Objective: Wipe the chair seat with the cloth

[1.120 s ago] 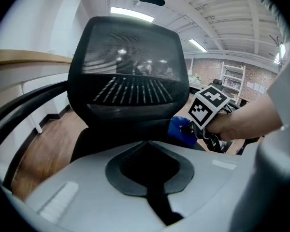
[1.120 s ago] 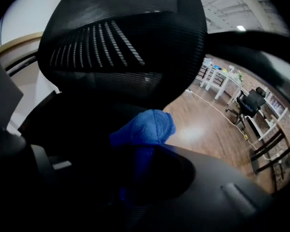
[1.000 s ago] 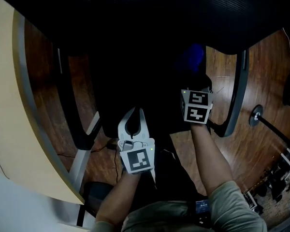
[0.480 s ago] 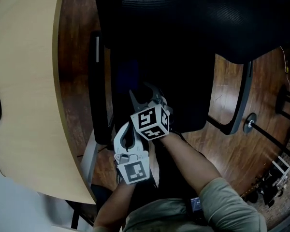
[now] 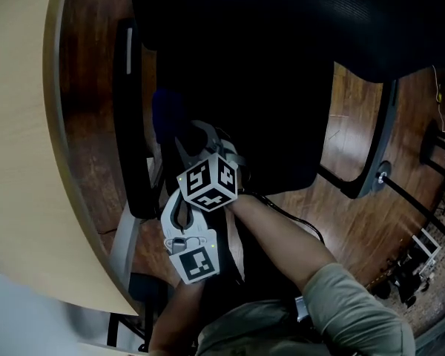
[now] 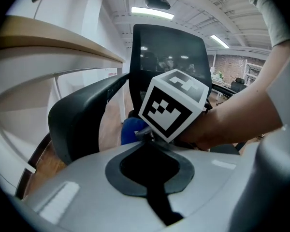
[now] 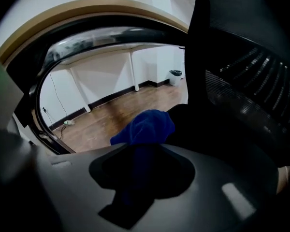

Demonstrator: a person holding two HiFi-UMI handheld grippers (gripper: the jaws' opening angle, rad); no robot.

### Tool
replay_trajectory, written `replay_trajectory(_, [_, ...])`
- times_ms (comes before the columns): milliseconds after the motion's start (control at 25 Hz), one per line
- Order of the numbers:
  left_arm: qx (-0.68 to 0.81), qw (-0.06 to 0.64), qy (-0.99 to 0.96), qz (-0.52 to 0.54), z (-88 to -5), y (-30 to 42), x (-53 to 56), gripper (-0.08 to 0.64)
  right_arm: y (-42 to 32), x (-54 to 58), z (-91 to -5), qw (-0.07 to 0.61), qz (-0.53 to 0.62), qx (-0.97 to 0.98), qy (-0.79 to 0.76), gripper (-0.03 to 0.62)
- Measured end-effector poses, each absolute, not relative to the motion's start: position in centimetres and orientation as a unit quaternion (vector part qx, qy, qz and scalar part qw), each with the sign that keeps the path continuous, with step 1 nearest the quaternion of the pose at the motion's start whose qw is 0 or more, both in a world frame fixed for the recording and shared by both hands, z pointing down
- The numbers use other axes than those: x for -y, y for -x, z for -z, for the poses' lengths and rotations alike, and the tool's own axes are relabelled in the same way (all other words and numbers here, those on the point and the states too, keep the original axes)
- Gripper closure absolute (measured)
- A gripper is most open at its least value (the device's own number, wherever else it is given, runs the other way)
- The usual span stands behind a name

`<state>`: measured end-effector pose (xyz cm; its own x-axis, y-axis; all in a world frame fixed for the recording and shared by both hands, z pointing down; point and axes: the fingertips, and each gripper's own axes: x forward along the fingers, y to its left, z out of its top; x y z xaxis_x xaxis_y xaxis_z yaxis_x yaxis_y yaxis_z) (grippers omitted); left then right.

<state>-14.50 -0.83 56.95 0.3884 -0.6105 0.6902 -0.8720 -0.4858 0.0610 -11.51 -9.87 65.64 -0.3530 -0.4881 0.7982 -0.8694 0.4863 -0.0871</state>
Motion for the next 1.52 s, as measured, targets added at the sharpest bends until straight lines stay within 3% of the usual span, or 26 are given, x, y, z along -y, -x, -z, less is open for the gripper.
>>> replay_trajectory(240, [0.441, 0.194, -0.821, -0.307, -55.0, 11.2, 1.0, 0.555, 5.3, 8.7, -63.6, 0.362, -0.274, 0.749, -0.482, 0.479])
replay_trajectory(920, [0.294, 0.134, -0.894, -0.311, -54.0, -5.6, -2.0, 0.555, -21.8, -2.6, -63.1, 0.298, -0.377, 0.513, -0.712, 0.482])
replay_trajectory(1520, [0.264, 0.125, -0.900, -0.323, -56.5, -9.9, -4.9, 0.555, -25.0, -8.9, -66.7, 0.227, -0.447, 0.425, -0.754, 0.483])
